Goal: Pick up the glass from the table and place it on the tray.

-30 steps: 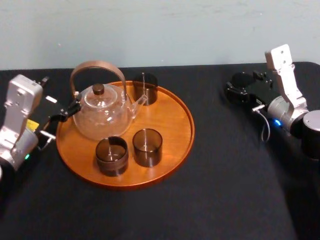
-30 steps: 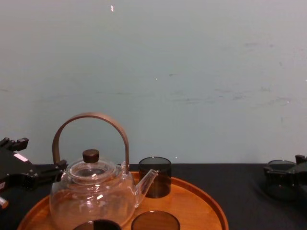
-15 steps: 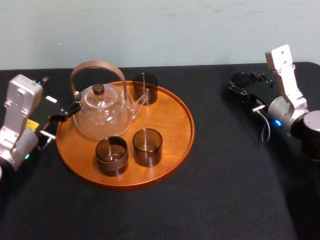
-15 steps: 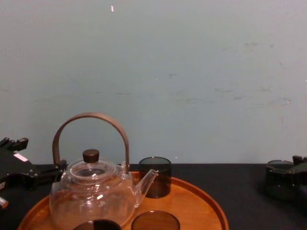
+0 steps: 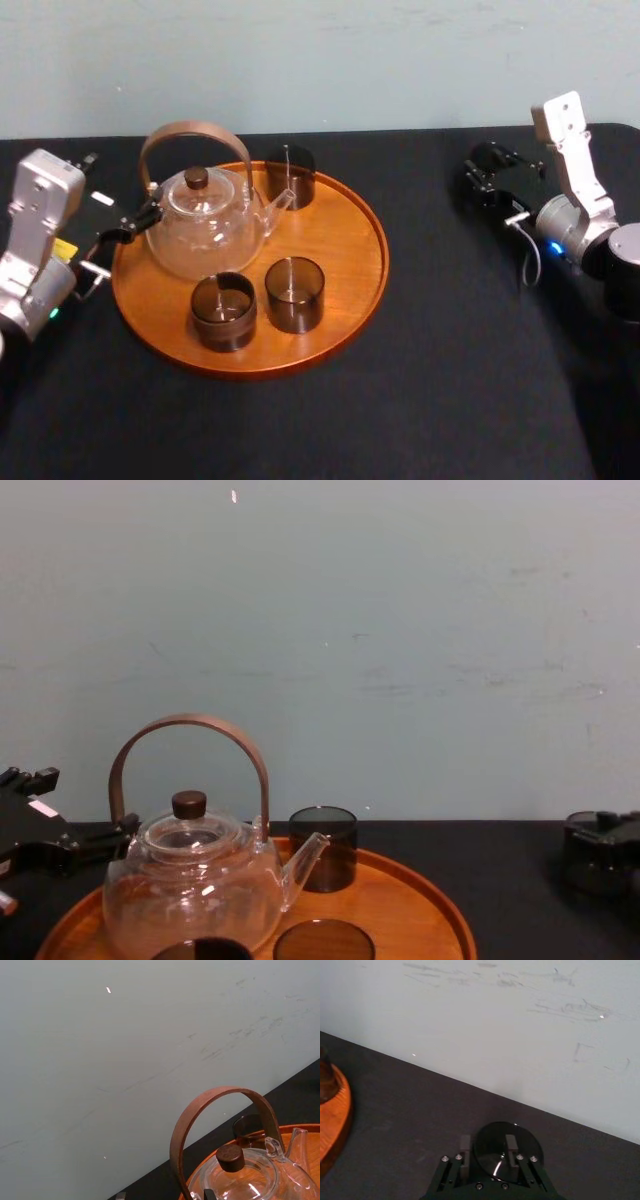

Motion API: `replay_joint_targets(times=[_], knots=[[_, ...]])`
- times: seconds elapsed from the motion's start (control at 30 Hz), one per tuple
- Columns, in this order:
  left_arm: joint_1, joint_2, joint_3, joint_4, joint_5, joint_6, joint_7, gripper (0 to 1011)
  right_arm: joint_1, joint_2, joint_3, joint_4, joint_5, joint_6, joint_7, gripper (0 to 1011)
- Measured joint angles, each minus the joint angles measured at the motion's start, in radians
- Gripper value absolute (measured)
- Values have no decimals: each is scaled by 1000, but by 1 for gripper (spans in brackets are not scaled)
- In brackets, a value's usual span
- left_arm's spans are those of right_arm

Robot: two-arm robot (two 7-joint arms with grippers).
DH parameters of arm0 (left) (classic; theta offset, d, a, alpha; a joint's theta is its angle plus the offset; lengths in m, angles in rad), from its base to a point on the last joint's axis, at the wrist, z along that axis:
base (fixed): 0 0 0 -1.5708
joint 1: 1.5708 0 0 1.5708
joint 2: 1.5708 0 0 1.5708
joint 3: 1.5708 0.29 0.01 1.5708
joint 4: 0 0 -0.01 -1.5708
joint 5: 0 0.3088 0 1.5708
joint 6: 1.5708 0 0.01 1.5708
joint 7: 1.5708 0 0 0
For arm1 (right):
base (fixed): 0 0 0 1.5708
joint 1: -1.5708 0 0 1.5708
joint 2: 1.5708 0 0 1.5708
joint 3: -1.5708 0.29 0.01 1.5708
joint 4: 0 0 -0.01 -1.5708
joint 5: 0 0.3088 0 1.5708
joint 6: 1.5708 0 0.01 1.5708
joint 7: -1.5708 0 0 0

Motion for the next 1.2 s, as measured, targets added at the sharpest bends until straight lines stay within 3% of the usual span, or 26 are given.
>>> replay_joint_targets(times=[0.23, 0.5, 0.97, 1.2], knots=[[0, 0, 0, 0, 0, 0, 0, 1009, -27, 9, -1, -56, 16, -3, 26, 224], [0, 0, 0, 0, 0, 0, 0, 1010, -44, 15, -10, -93, 17, 9, 23, 4], [0, 0, 0, 0, 0, 0, 0, 1010, -54, 21, -13, -120, 19, 23, 15, 0], [0, 0, 0, 0, 0, 0, 0, 1009, -82, 30, -12, -176, 28, 26, 18, 0]])
